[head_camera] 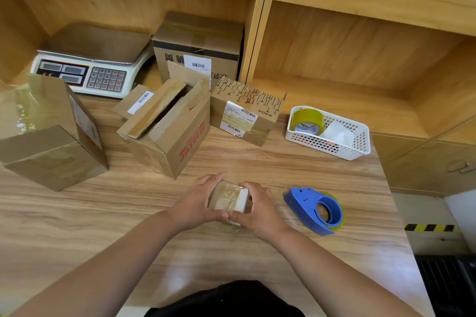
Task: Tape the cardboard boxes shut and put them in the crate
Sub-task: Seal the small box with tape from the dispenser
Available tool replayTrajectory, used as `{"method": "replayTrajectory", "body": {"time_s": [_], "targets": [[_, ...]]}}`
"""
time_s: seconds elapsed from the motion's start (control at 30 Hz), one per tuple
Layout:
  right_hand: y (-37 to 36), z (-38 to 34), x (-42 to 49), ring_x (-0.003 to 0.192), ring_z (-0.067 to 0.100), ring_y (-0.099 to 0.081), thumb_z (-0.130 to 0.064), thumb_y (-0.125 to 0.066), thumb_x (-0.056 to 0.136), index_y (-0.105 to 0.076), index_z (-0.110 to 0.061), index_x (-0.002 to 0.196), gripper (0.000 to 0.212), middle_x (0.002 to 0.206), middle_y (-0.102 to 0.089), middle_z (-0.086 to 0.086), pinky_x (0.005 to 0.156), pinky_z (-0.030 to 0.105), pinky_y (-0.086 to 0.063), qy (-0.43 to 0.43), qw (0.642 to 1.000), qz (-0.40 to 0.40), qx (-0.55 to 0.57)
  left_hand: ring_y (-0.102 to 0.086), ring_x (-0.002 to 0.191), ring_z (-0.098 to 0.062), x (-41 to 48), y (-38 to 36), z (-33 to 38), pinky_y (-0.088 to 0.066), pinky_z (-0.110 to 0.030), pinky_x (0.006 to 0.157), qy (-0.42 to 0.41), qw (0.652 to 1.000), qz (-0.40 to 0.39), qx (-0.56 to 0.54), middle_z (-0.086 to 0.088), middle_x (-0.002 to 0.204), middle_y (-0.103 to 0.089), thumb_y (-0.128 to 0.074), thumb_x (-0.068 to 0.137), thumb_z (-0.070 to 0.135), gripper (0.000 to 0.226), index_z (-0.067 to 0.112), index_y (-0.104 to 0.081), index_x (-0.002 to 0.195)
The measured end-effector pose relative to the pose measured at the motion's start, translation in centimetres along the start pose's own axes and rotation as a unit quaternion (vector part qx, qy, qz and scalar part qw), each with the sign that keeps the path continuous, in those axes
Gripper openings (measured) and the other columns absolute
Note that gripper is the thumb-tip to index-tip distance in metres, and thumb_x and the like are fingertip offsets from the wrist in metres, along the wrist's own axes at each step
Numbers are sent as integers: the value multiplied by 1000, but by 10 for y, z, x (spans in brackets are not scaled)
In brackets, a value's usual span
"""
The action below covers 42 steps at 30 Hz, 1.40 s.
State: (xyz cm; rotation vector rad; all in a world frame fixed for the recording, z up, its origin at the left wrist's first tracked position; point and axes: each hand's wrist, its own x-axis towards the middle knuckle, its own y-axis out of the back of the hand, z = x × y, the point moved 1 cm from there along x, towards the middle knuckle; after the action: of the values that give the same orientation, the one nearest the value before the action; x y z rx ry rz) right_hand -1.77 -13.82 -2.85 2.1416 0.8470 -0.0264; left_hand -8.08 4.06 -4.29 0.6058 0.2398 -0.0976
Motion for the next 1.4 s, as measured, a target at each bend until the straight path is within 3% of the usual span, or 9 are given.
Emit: {"method": "replayTrajectory", "body": {"time_s": [0.23, 0.37, 0.6, 0.7, 0.8, 0.93, 1.0, 1.2, 1.4], "targets": [[0, 3, 18, 74, 8, -49, -31, -77, 73, -53, -27, 83, 27, 84, -55, -6, 69, 31, -42, 12, 995, 34, 88, -35, 110, -6, 20, 4, 2, -29, -15, 90, 7, 999, 40, -4, 20, 107, -47, -55, 51, 74, 67, 38, -52, 108], [-1, 5, 26, 63, 5, -40, -26, -71, 82, -44, -34, 69, 32, 67, -46, -12, 60, 28, -34, 24, 993, 63, 98, -35, 98, 1, 28, -1, 0, -27, -10, 83, 11, 996, 88, -9, 23, 96, -50, -49, 57, 76, 41, 47, -49, 86], [2, -3, 28, 76, 14, -41, -38, -54, 93, -44, -21, 71, 30, 61, -42, -13, 74, 31, -25, 39, 994, 87, -48, -34, 92, 9, 33, -7, 4, -34, -31, 82, -2, 984, 179, 12, 15, 74, -55, -38, 73, 63, 47, 21, -60, 72], [4, -7, 23, 86, 13, -40, -66, -38, 78, -47, -23, 86, 44, 81, -47, -13, 76, 30, -22, 47, 991, 46, -113, -35, 93, 7, 34, -8, 3, -36, -32, 82, -7, 983, 185, 4, 14, 72, -54, -37, 76, 58, 45, 19, -59, 71], [4, -11, 17, 97, 12, -36, -71, -53, 67, -45, -23, 103, 60, 96, -42, -14, 86, 30, -26, 36, 985, -3, -170, -38, 89, -5, 34, -8, 3, -36, -30, 82, -11, 982, 187, 12, 10, 76, -57, -35, 77, 57, 47, 18, -59, 72], [6, -15, 21, 91, 12, -36, -77, -38, 67, -39, -27, 90, 55, 90, -42, -15, 82, 31, -26, 45, 981, 11, -190, -39, 89, -10, 34, -9, 1, -36, -24, 79, -25, 980, 195, 17, 7, 77, -57, -33, 82, 53, 47, 15, -60, 74], [6, -16, 27, 84, 12, -37, -74, -27, 70, -39, -27, 79, 49, 75, -43, -16, 76, 32, -25, 45, 986, 39, -156, -40, 89, -11, 33, -10, 0, -35, -22, 78, -26, 980, 198, 11, 7, 78, -57, -34, 84, 51, 46, 15, -60, 75], [7, -17, 36, 85, 18, -43, -43, -50, 95, -44, -23, 68, 34, 55, -34, -13, 78, 33, -29, 63, 984, 78, -145, -39, 89, -11, 31, -7, 1, -32, -17, 78, -24, 979, 203, 20, 15, 76, -52, -32, 83, 53, 45, 20, -62, 76], [1, -12, 25, 99, 24, -52, -42, -32, 101, -58, -15, 98, 38, 94, -59, 0, 82, 34, -40, -43, 992, 73, -91, -51, 102, -13, 22, -6, 11, -41, -28, 86, 44, 976, 208, 43, 4, 107, -59, -51, 92, 42, 35, 15, -63, 111]]}}
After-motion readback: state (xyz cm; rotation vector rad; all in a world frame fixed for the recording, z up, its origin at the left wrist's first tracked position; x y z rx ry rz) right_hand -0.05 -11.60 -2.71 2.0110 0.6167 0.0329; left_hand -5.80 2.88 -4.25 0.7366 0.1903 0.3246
